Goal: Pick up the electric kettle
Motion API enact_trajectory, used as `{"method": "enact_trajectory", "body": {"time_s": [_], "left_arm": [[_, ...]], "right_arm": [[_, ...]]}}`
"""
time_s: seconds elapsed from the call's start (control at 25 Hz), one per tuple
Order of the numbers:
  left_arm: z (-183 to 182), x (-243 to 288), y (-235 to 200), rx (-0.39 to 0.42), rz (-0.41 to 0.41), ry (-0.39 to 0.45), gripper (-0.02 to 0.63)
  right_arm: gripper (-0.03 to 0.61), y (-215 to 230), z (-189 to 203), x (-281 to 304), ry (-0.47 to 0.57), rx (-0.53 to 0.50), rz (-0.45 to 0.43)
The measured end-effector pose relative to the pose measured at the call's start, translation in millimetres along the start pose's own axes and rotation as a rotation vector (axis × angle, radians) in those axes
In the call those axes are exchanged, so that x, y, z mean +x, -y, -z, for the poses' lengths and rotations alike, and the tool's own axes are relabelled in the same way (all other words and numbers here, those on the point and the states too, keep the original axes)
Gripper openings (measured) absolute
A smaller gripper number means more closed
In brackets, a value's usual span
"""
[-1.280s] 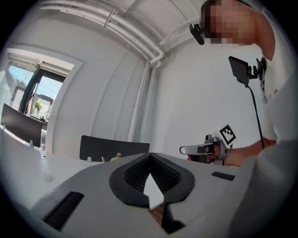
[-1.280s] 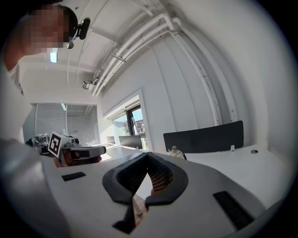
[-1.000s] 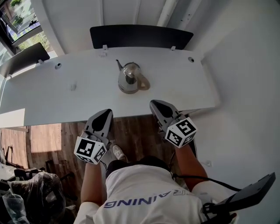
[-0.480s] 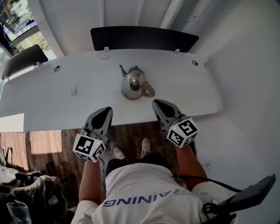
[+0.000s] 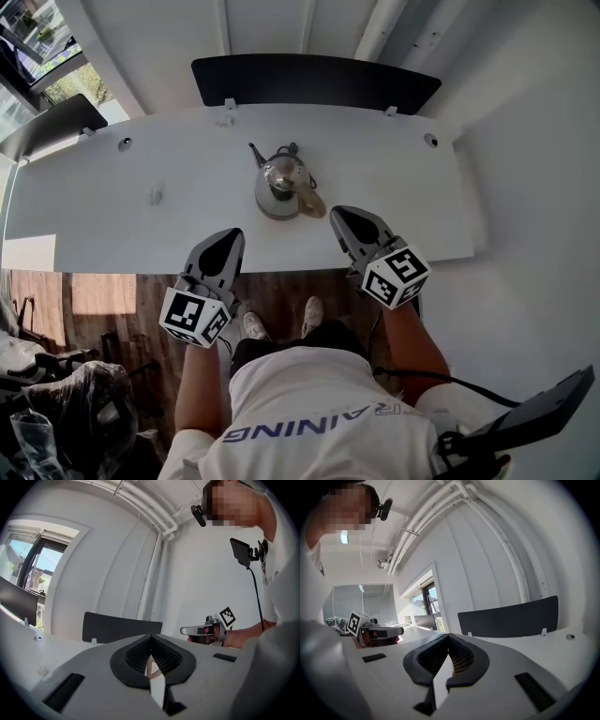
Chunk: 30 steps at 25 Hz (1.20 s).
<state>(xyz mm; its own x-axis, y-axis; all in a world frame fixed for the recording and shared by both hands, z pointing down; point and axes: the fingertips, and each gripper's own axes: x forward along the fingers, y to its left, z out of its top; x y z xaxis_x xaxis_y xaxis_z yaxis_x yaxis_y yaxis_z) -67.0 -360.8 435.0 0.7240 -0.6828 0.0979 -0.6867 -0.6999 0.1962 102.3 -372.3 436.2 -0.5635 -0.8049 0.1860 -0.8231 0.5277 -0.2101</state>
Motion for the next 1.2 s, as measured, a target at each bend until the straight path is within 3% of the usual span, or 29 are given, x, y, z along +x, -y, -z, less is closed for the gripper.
{"method": "enact_trajectory", "body": {"time_s": [0.2,0.36,0.6,0.92,1.2], "left_arm": [[5.6,-1.9,-5.9,-0.019,-0.029,-0.004,0.012],[11.3,-7.8,-9.7,-0.033,-0.037,-0.011,0.012],[19.0,-12.0,-18.5,-0.044,-0.06,-0.022,0.012],[24.2,-12.5,-27.7,-0.055,-0.088,-0.028,0.012],[31.0,-14.5,-37.9,-0.07,-0.123,-0.038,0.012]], "right_arm": [[0.021,11.7,7.5,12.5,-0.06,-0.006,-0.013],[0.136,16.1,27.4,33.0,-0.169,-0.06,-0.042],[0.245,32.5,76.6,62.8,-0.355,-0.143,-0.038],[0.29,57.0,136.9,85.4,-0.514,-0.174,-0.013],[0.291,64.9,160.9,103.0,-0.618,-0.202,-0.038]]}}
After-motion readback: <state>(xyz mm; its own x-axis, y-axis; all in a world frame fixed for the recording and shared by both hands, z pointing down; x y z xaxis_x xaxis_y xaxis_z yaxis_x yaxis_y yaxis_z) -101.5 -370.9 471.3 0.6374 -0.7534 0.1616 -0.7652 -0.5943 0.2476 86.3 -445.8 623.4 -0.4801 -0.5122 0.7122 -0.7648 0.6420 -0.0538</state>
